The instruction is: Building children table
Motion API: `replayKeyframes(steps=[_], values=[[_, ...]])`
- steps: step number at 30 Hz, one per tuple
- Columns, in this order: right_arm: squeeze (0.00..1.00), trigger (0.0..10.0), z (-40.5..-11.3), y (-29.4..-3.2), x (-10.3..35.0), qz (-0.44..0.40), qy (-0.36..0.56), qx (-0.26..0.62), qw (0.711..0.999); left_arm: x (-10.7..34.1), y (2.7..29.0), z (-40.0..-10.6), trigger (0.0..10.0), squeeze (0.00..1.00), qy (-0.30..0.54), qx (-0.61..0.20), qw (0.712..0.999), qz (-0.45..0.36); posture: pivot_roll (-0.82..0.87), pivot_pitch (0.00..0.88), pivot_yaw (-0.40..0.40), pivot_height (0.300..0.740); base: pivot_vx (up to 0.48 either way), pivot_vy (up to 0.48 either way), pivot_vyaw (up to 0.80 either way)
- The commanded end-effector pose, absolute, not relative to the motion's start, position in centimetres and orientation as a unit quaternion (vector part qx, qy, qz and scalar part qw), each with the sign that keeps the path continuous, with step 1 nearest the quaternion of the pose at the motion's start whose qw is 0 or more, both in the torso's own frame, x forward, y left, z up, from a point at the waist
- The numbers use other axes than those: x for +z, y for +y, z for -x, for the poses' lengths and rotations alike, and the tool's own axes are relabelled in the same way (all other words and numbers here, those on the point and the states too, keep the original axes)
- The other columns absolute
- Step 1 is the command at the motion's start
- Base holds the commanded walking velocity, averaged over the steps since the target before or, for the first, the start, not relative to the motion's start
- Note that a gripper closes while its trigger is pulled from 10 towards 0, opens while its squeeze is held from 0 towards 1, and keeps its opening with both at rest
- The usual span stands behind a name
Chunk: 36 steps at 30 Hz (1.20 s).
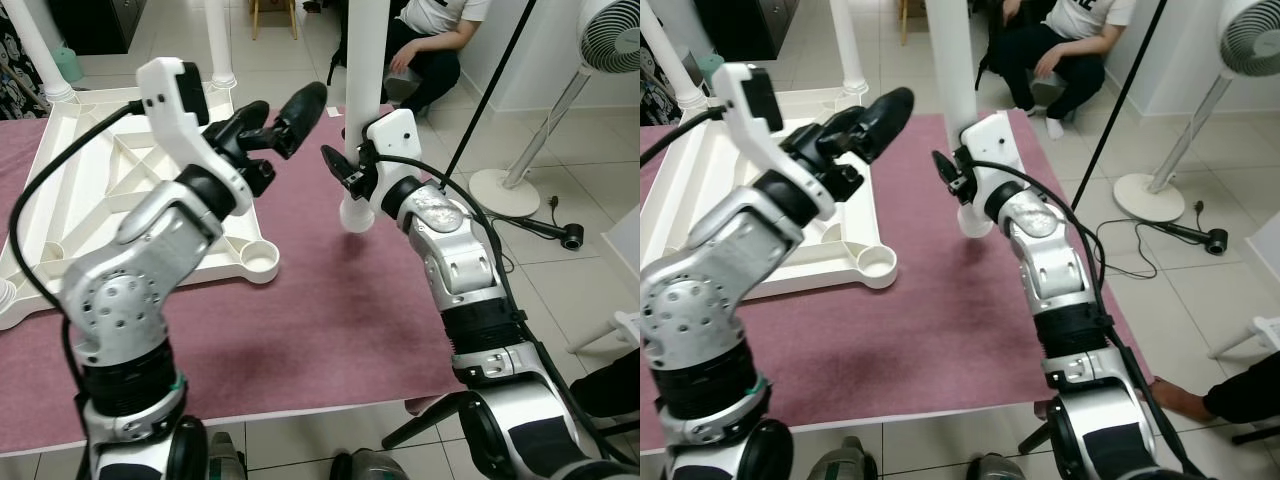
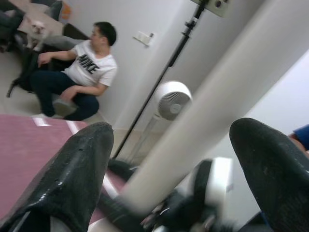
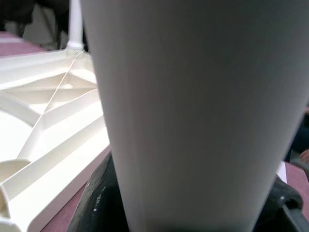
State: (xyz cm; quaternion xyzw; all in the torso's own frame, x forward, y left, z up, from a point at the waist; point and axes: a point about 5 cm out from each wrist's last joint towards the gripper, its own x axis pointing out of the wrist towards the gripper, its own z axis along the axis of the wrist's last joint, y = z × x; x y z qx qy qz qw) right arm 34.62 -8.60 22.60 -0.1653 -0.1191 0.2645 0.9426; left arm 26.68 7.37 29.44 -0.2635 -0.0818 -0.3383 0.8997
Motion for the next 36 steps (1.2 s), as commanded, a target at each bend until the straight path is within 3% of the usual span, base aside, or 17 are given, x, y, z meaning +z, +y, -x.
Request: replayKeyframes(steps=[1,9,13,15,16,17,18,20,21,22,23,33,34,35,36], values=[[0.00,10.0,-34.7,-7.9,22.2,0.178,-0.117,0.261,0.941,30.0,6.0,-26.6,10.0,0.00,-0.104,-0.379,0.888,0.238,0.07,0.000,0.028,0.740,0.000,0.000,0.00],[0.00,10.0,-35.2,-7.0,21.6,0.141,-0.084,0.285,0.945,30.5,4.4,-26.3,10.0,0.00,-0.142,-0.397,0.892,0.165,0.07,0.000,0.024,0.740,0.000,0.000,0.00],[0.00,10.0,-34.6,-6.0,21.7,0.160,-0.088,0.324,0.928,30.1,4.0,-28.3,10.0,0.00,-0.134,-0.308,0.936,0.109,0.07,0.000,0.022,0.740,0.000,0.000,0.00],[0.00,10.0,-34.4,-5.7,21.7,0.161,-0.089,0.327,0.927,30.0,3.9,-28.6,10.0,0.00,-0.129,-0.296,0.941,0.105,0.07,0.000,0.022,0.740,0.000,0.000,0.00],[0.00,10.0,-34.2,-5.4,21.7,0.165,-0.093,0.328,0.926,29.7,3.8,-29.0,7.6,0.00,-0.121,-0.280,0.947,0.100,0.07,0.000,0.024,0.740,0.000,0.000,0.00],[0.00,10.0,-34.1,-5.2,21.6,0.167,-0.096,0.328,0.925,29.5,3.7,-29.1,7.0,0.00,-0.116,-0.272,0.950,0.101,0.07,0.000,0.024,0.740,0.000,0.000,0.00],[0.00,10.0,-34.1,-4.9,21.6,0.168,-0.097,0.328,0.925,29.4,3.7,-29.3,4.1,0.00,-0.111,-0.264,0.952,0.105,0.07,0.000,0.025,0.740,0.000,0.000,0.00],[0.00,10.0,-34.0,-4.8,21.6,0.167,-0.098,0.328,0.925,29.2,3.6,-29.4,4.1,0.00,-0.108,-0.258,0.954,0.110,0.07,0.000,0.025,0.740,0.000,0.000,0.00],[0.00,10.0,-34.0,-4.7,21.6,0.166,-0.098,0.326,0.925,29.2,3.6,-29.4,2.0,0.00,-0.109,-0.258,0.953,0.114,0.07,0.000,0.025,0.740,0.000,0.000,0.00],[0.00,10.0,-34.0,-4.7,21.6,0.166,-0.098,0.326,0.925,29.2,3.6,-29.4,2.0,0.00,-0.109,-0.258,0.953,0.114,0.07,0.000,0.025,0.740,0.000,0.000,0.00],[0.00,10.0,-34.1,-4.8,21.6,0.167,-0.099,0.324,0.926,29.2,3.6,-29.4,0.0,0.00,-0.108,-0.261,0.952,0.121,0.07,0.000,0.027,0.740,0.000,0.000,0.00],[0.00,10.0,-34.5,-5.3,22.1,0.161,-0.114,0.301,0.933,29.5,3.2,-28.9,0.0,0.00,-0.112,-0.295,0.940,0.131,0.07,0.000,0.026,0.740,0.000,0.000,0.00],[0.40,10.0,-34.4,-5.3,22.4,0.153,-0.120,0.304,0.933,29.5,3.1,-28.8,0.0,0.00,-0.113,-0.302,0.938,0.126,0.07,0.000,0.026,0.740,0.000,0.000,0.00],[0.40,10.0,-34.4,-5.3,22.4,0.153,-0.120,0.304,0.933,29.5,3.1,-28.8,0.0,0.00,-0.113,-0.302,0.938,0.126,0.07,0.000,0.026,0.740,0.000,0.000,0.00],[1.00,10.0,-34.3,-5.3,22.6,0.142,-0.127,0.310,0.931,29.6,3.0,-28.8,0.0,0.00,-0.115,-0.307,0.937,0.123,0.07,0.000,0.026,0.740,0.000,0.000,0.00]])
